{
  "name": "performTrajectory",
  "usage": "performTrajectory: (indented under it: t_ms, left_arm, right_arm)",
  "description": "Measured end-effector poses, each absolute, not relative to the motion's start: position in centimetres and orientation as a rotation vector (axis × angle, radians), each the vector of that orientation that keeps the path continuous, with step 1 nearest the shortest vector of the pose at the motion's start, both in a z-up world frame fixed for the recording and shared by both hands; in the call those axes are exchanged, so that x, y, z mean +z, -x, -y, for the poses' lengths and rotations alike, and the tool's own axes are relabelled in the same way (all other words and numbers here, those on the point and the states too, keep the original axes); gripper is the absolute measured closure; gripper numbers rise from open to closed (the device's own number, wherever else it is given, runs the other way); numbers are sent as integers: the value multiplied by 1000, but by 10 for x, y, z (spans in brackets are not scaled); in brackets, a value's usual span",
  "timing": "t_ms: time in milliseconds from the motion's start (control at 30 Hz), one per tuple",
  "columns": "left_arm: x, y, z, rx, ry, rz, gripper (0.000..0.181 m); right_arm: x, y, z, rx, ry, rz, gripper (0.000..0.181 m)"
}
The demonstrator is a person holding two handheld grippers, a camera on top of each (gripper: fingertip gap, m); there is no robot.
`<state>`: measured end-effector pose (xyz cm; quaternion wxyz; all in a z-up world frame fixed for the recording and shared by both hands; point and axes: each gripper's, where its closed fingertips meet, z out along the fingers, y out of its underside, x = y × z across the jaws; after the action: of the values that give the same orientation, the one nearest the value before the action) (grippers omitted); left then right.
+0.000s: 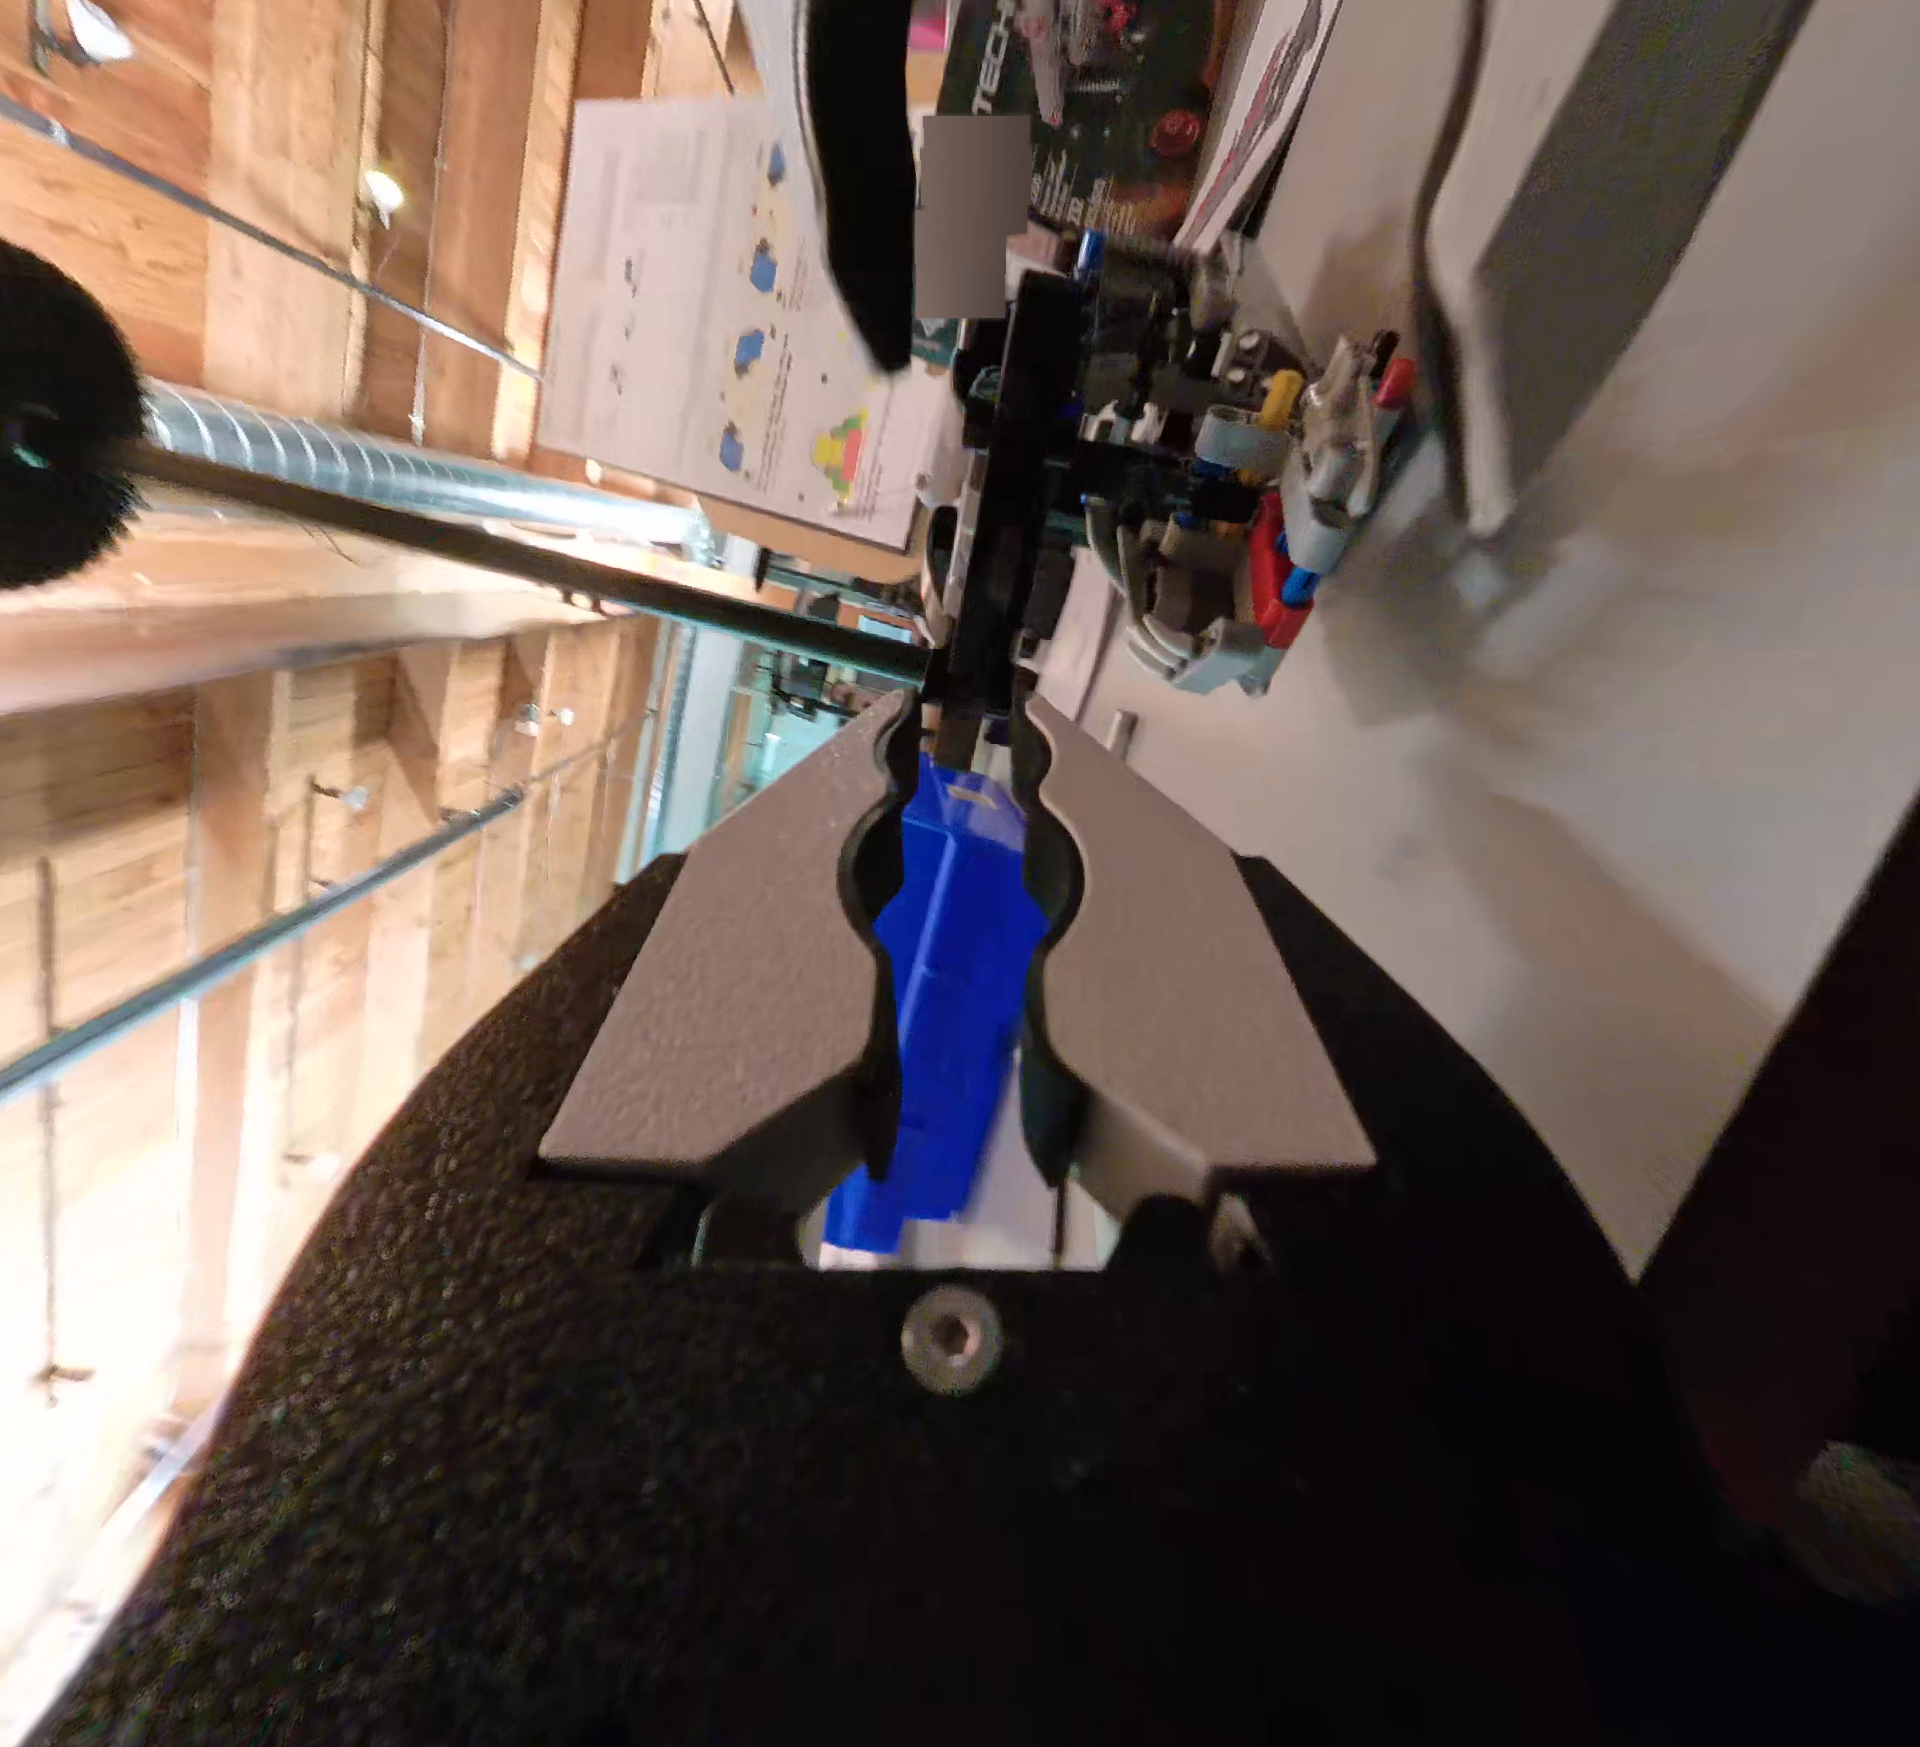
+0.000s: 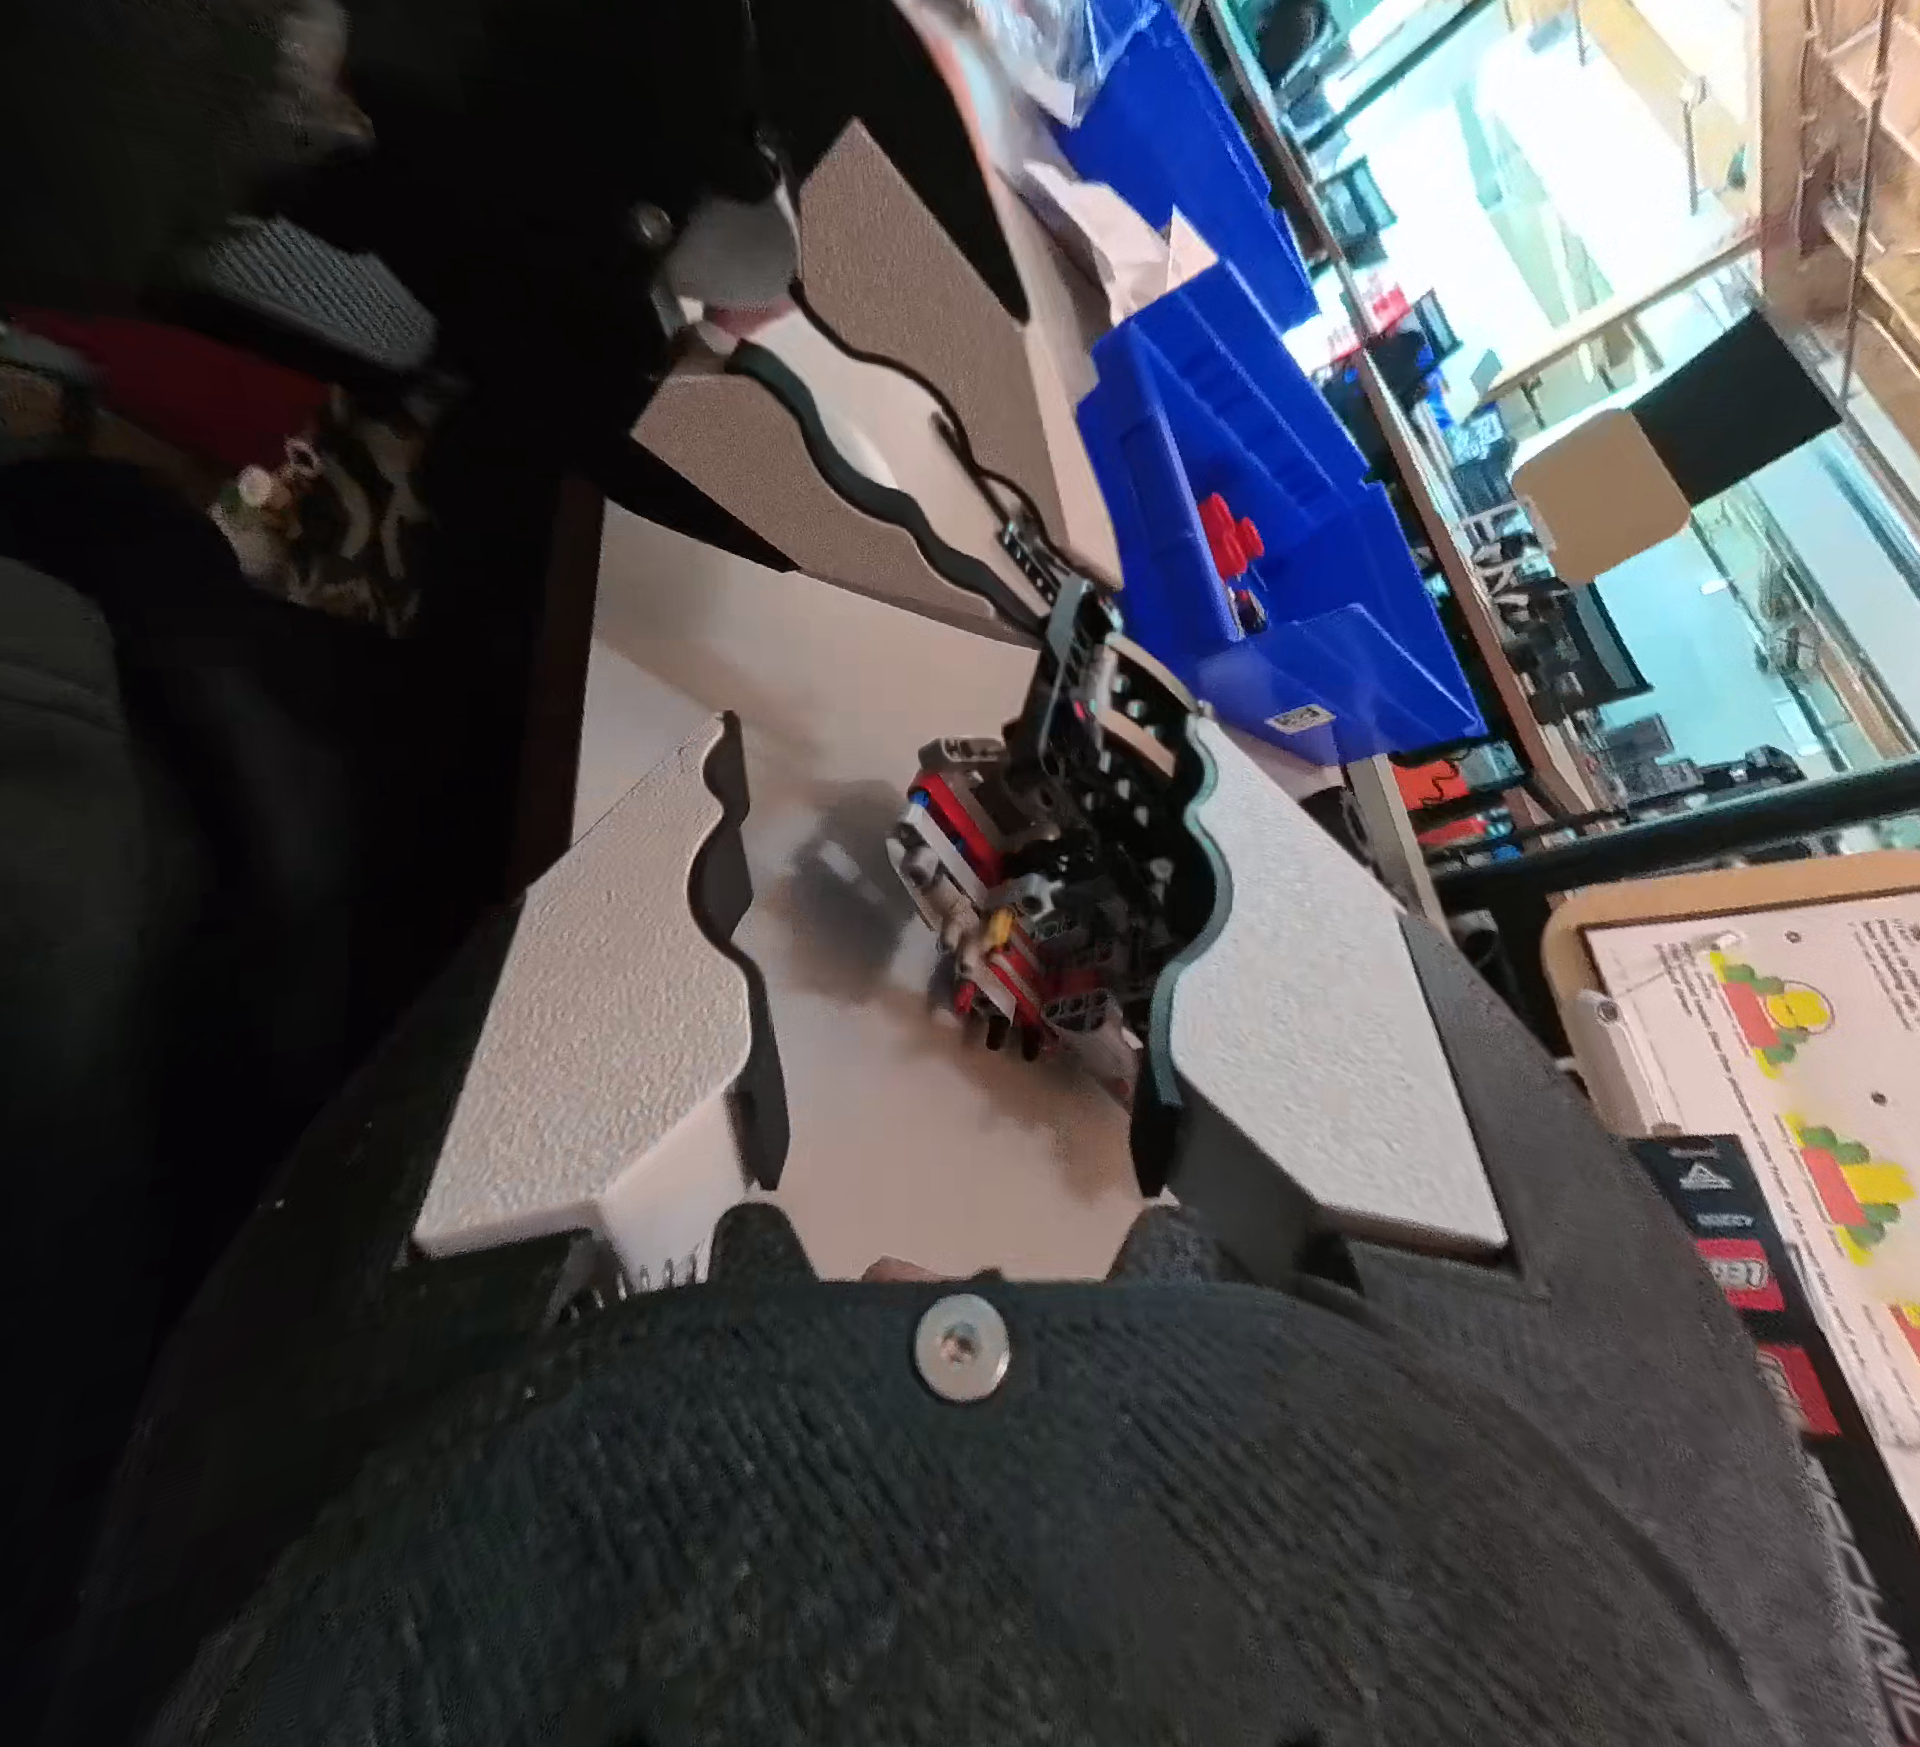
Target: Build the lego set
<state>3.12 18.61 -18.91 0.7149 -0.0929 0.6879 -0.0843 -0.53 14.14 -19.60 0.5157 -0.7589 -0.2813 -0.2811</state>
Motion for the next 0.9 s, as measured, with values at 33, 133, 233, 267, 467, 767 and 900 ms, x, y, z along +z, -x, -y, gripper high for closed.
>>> performTrajectory:
  t_ms: [33, 133, 233, 267, 467, 767, 900]
  left_arm:
    - [-191, -32, -192, -213, 249, -1530, 168]
    - [-194, -39, -207, -205, 299, -1547, 168]
    - [-200, -45, -222, -176, 335, -1579, 167]
    - [-200, -47, -223, -189, 340, -1582, 167]
    - [-203, -66, -236, -198, 387, -1608, 167]
    - [-203, -77, -238, -407, 502, -1616, 166]
    - [-206, -77, -239, -551, 641, -1658, 166]
  right_arm:
    - [-194, 5, -139, -652, 1822, 673, 100]
    - [-181, -25, -127, -718, 1852, 656, 111]
    - [-176, -59, -118, -650, 1971, 676, 113]
    - [-176, -68, -117, -625, 2029, 701, 115]
    - [-179, -76, -138, -601, 2274, 1084, 112]
    - [-190, -85, -173, 210, 2609, 828, 102]
    - [-222, -75, -173, 449, 2690, 820, 108]
